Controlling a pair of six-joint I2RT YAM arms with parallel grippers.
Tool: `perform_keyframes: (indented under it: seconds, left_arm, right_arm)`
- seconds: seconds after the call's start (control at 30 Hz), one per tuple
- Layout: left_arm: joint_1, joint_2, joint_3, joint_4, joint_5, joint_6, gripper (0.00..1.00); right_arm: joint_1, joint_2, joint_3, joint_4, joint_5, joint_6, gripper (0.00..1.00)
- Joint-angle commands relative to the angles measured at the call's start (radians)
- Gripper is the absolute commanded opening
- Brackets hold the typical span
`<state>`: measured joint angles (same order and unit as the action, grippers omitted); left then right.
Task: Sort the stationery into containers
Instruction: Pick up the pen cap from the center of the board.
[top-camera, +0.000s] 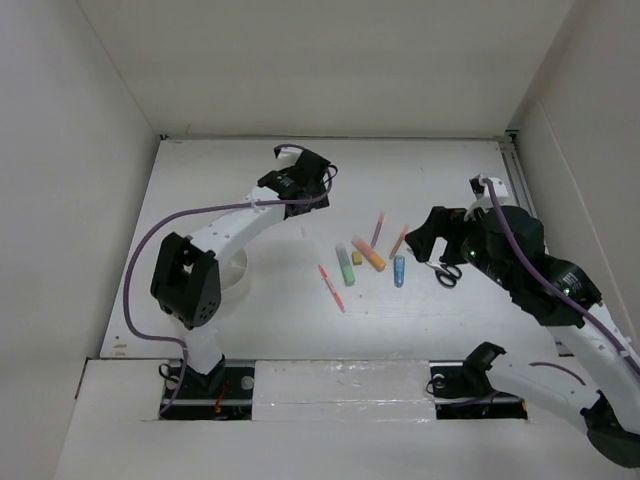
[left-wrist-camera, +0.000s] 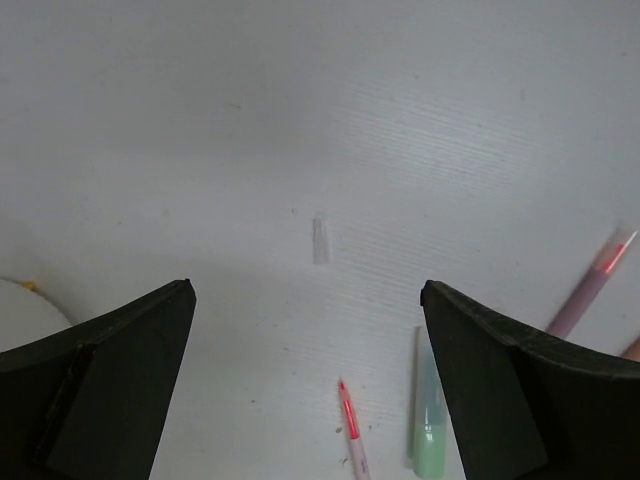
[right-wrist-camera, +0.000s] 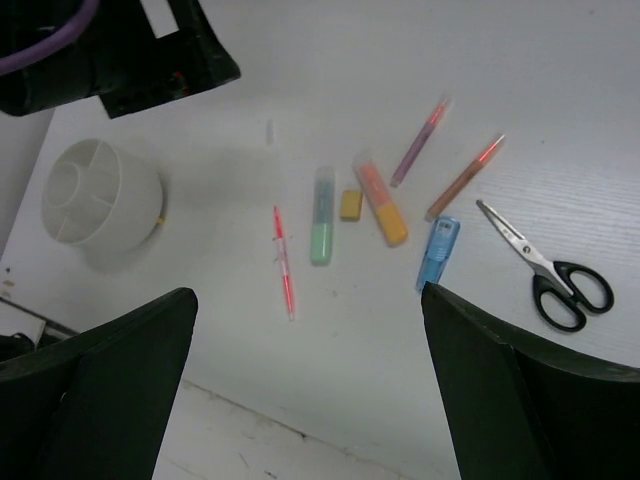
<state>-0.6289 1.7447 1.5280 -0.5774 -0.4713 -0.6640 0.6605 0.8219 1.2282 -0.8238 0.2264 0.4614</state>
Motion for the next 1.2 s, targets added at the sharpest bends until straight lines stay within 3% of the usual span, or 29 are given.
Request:
perform_keyframes:
  seconds: [0.0,0.2,0.5,0.97,1.17]
  left_arm:
    - [0.02,0.038,-0.005,0.022,0.049,-0.04,0.93]
    - [0.046,0.156,0.006,0.072,0.133,-0.063,0.83]
    - [0.069,0.24,-0.017,0.109,0.19,-0.063,0.77]
    - [0.069,0.322,-0.037,0.082,0.172,-0.115,0.65]
    - [0.069,0.349,-0.026,0.073,0.172,-0.115,0.45]
  right_arm:
    - [0.043,-0.029,-0.03,0.095,-0.031,0.036,1.0]
    - [0.073,-0.049,-0.062,0.114,-0.041,0.054,1.0]
    - [0.082,-0.078,-0.105,0.135,-0.059,0.072,0.99]
    - [0.082,-0.106,-0.134,0.144,-0.061,0.082,0.99]
    - [0.082,-0.106,-0.134,0.144,-0.061,0.082,0.99]
